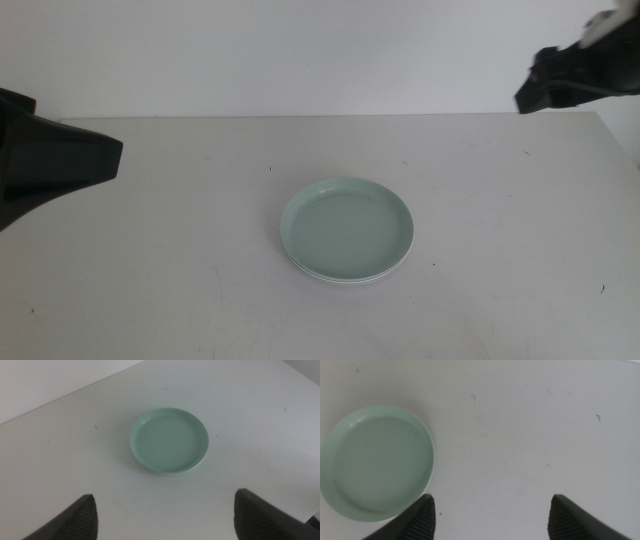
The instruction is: Stack the three bowls on top of each other.
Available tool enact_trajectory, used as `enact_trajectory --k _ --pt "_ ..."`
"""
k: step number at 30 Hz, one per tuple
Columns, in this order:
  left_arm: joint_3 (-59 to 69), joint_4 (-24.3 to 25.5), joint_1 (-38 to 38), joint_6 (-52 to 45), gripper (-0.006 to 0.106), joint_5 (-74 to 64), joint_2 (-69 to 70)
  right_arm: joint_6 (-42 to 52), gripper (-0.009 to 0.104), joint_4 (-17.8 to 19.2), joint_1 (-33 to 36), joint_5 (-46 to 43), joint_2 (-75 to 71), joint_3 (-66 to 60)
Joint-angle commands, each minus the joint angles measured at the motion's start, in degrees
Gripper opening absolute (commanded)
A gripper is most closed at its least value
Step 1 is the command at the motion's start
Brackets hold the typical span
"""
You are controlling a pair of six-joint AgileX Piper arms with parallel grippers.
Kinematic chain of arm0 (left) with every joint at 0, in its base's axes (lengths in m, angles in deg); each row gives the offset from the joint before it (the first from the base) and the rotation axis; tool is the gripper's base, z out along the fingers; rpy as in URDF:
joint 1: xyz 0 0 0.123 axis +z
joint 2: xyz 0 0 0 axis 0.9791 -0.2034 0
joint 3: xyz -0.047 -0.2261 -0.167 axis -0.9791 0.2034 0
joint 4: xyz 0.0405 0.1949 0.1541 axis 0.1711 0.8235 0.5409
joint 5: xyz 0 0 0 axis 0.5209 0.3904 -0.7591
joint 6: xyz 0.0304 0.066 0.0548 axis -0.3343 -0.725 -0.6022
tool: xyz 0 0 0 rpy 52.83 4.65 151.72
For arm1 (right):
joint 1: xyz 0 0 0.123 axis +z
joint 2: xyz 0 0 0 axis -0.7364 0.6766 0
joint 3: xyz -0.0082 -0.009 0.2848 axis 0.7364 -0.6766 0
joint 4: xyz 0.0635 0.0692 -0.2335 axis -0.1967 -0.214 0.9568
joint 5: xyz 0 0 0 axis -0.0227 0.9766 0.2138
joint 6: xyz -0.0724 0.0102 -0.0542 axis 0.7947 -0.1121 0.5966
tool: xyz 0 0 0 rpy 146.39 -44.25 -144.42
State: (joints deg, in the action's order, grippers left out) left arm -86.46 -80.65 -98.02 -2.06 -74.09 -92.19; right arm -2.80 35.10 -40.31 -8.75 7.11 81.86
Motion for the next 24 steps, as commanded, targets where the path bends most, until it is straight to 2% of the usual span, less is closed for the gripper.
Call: enact_trajectory --k 1,6,13,24 --pt "-1.2 -1.0 -0.3 0.4 0.105 3.5 0.2 -0.8 0.057 0.2 -0.3 -3.5 -7.1 -1.8" --pt "-1.2 -1.0 -0.3 0.4 0.105 3.5 0.2 -0.8 0.057 -0.2 -2.4 -4.4 -15.4 -7.3" --pt "-1.2 -1.0 -0.3 0.4 0.105 3.5 0.2 -0.7 0.057 6.0 -3.0 -3.9 -25.1 -8.6" --pt "-1.2 -1.0 -0.3 0.4 0.105 3.5 0.2 -0.7 0.057 5.9 -3.0 -3.9 -30.3 -8.6"
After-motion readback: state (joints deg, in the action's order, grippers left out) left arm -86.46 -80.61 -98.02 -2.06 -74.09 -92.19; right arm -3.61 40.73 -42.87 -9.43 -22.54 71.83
